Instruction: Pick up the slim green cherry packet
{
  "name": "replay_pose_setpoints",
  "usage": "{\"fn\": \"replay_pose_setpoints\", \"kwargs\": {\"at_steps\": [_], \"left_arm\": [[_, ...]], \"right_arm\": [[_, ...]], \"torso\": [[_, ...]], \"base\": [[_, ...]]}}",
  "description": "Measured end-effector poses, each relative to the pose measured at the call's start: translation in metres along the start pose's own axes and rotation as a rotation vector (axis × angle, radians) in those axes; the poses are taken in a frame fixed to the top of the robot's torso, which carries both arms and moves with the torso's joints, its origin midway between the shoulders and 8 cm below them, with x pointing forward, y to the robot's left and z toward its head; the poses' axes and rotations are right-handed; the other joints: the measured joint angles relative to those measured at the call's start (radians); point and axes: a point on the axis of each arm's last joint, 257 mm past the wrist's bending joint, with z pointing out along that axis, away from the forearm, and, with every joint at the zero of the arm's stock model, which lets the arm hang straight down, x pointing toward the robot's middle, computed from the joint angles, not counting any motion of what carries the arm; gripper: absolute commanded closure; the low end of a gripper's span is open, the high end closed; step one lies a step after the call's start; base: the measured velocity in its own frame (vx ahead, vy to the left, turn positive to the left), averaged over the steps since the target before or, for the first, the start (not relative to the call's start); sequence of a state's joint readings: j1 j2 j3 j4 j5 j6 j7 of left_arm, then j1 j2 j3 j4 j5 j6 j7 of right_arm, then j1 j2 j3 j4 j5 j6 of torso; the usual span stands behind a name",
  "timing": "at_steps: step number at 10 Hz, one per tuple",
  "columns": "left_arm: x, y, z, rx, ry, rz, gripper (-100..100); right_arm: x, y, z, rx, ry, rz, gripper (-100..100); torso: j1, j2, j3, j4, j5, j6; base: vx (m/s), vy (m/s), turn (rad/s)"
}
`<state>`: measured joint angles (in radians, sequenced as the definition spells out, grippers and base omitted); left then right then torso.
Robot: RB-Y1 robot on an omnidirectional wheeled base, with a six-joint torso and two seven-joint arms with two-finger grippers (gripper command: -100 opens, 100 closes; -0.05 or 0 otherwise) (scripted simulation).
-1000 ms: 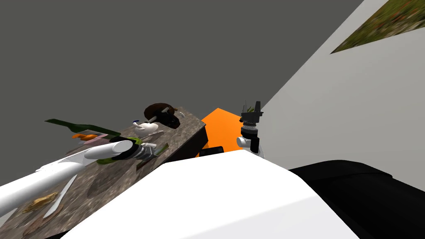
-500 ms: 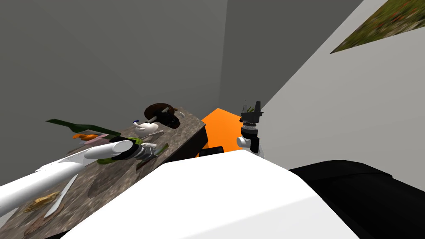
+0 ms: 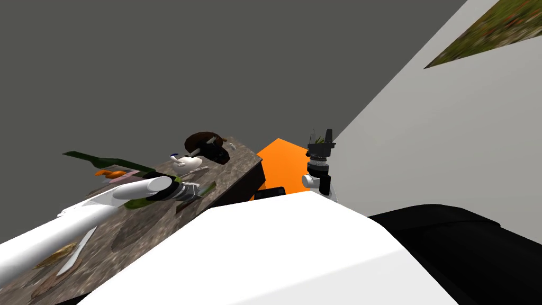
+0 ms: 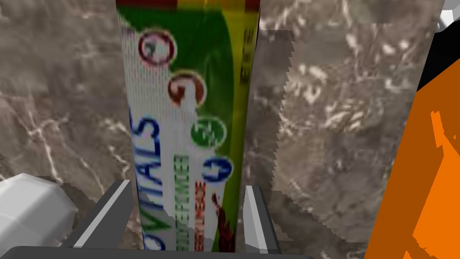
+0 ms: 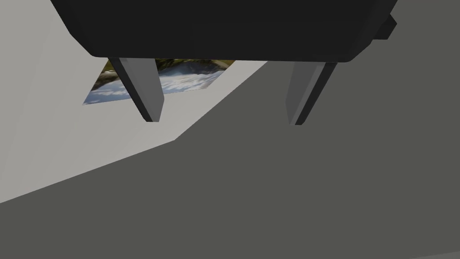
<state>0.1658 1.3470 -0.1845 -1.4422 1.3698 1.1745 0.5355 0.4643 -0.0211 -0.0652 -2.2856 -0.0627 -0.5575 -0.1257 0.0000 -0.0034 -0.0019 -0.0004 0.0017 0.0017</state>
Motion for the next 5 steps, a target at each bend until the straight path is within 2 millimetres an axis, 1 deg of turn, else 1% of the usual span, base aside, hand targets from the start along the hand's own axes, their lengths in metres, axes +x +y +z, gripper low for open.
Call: {"fn": "replay_pose_setpoints", "kwargs": {"at_steps": [1, 3, 5], "left_arm": [[0.0018, -0.0004, 0.0016, 0.000, 0.002, 0.012, 100], [0.0012, -0.0048, -0.0047, 0.009, 0.002, 0.022, 100], [0.0034, -0.0082, -0.0061, 0.014, 0.004, 0.035, 100]], "right_arm": [[0.0000, 0.0000, 0.0000, 0.000, 0.000, 0.000, 0], [0.0000, 0.0000, 0.0000, 0.000, 0.000, 0.000, 0], [0.0000, 0.0000, 0.0000, 0.000, 0.000, 0.000, 0]], "torso": [[0.000, 0.000, 0.000, 0.000, 0.001, 0.000], [0.000, 0.000, 0.000, 0.000, 0.000, -0.001], [-0.001, 0.000, 0.000, 0.000, 0.000, -0.001]], "base": [[0.013, -0.015, 0.016], [0.009, -0.012, 0.010], [0.017, -0.018, 0.017]]}}
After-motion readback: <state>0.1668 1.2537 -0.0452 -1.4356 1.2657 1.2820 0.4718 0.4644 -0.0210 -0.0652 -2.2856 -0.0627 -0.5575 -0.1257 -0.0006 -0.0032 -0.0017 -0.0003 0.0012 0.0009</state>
